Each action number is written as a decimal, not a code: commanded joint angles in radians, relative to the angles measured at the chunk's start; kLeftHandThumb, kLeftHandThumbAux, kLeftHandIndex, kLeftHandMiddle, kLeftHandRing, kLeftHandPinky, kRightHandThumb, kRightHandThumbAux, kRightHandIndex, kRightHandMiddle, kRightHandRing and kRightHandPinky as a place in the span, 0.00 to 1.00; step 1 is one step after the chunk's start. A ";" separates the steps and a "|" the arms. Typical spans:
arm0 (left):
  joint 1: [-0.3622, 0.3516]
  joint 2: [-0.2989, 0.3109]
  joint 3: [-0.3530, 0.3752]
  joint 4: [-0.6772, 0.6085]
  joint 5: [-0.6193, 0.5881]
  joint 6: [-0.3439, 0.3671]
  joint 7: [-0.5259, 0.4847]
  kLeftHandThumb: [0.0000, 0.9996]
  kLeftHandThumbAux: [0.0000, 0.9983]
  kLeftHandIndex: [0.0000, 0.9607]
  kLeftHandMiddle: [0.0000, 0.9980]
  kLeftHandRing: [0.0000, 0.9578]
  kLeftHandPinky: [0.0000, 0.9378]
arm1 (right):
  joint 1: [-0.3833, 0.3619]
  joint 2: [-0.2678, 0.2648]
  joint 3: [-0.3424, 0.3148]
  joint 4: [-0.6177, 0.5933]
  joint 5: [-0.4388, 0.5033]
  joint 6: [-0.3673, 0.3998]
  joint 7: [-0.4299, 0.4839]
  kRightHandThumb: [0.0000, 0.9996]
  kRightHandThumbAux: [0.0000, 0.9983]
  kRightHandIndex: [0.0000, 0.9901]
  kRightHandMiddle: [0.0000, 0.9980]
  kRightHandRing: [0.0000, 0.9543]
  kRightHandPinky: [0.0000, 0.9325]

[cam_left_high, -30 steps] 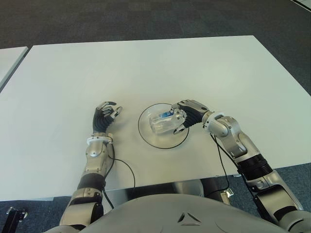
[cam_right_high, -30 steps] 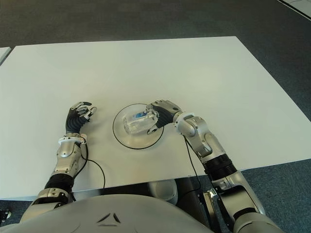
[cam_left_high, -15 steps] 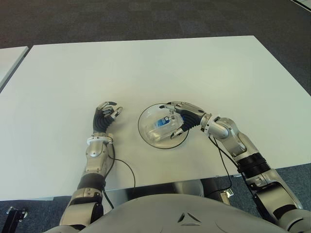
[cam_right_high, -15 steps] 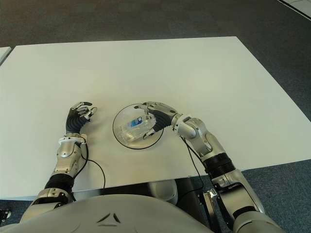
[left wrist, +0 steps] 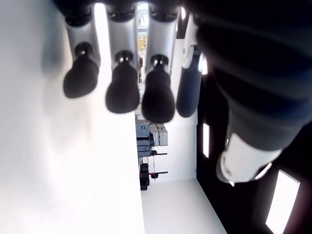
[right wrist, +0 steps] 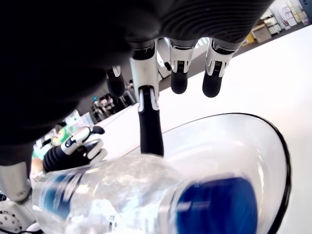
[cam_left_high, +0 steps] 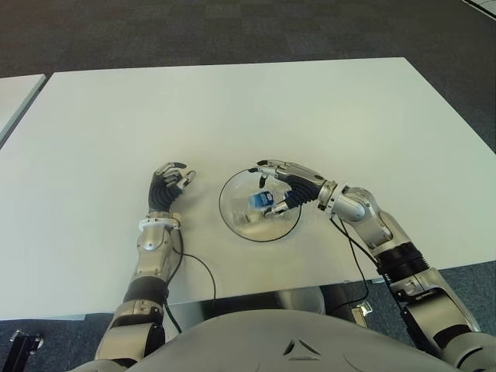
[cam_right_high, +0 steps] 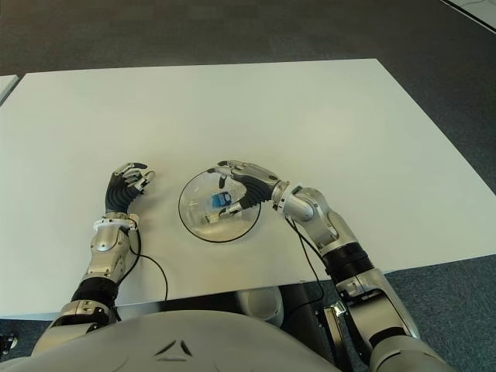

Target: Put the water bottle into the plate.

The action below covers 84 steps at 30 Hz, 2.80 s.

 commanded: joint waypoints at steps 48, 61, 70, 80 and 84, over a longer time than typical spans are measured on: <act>0.012 0.000 -0.002 0.020 0.015 0.031 0.021 0.70 0.72 0.45 0.77 0.80 0.81 | 0.054 0.203 -0.190 0.101 0.145 -0.047 -0.359 0.01 0.76 0.00 0.00 0.00 0.09; 0.015 -0.004 -0.001 0.003 0.027 0.053 0.050 0.70 0.72 0.45 0.76 0.79 0.79 | 0.021 0.382 -0.300 0.259 0.259 -0.063 -0.576 0.49 0.94 0.04 0.05 0.13 0.27; 0.021 -0.009 -0.002 -0.021 0.034 0.080 0.062 0.70 0.72 0.45 0.76 0.79 0.80 | -0.107 0.363 -0.401 0.584 0.413 -0.125 -0.477 0.32 0.79 0.09 0.09 0.18 0.32; 0.018 -0.002 -0.002 -0.005 0.019 0.048 0.028 0.70 0.72 0.45 0.77 0.80 0.83 | -0.159 0.395 -0.470 0.742 0.511 -0.156 -0.388 0.19 0.79 0.21 0.23 0.28 0.40; 0.015 0.001 0.000 0.005 0.013 0.036 0.015 0.70 0.72 0.45 0.77 0.81 0.83 | -0.158 0.416 -0.497 0.744 0.558 -0.150 -0.350 0.14 0.86 0.29 0.33 0.38 0.47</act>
